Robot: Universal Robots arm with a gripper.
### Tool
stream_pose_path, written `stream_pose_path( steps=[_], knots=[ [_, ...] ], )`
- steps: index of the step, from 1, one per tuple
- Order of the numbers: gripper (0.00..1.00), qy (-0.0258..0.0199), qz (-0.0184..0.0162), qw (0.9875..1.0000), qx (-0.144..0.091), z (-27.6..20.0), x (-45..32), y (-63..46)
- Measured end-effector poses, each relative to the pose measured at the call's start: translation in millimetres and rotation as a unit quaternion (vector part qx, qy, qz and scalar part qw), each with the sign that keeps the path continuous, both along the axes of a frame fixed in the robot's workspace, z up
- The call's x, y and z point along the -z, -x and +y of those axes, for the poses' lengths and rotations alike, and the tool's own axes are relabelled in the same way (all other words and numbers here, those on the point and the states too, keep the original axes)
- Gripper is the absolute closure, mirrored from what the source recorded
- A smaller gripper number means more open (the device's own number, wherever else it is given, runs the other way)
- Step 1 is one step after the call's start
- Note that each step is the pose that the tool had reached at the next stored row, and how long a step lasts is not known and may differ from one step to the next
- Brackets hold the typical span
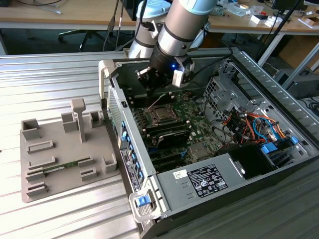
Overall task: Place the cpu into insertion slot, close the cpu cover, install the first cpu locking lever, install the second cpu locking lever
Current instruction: 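Install the first cpu locking lever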
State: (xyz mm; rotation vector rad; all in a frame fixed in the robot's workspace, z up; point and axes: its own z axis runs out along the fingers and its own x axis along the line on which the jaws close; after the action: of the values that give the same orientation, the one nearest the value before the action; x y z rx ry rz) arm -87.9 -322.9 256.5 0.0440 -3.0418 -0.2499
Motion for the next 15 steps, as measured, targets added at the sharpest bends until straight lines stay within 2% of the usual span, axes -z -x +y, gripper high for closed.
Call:
stream_pose_path(
  steps=[15],
  knots=[
    [0.89, -0.0001, 0.0002, 1.0, 0.0, 0.7, -1.9, -2.7]
  ],
)
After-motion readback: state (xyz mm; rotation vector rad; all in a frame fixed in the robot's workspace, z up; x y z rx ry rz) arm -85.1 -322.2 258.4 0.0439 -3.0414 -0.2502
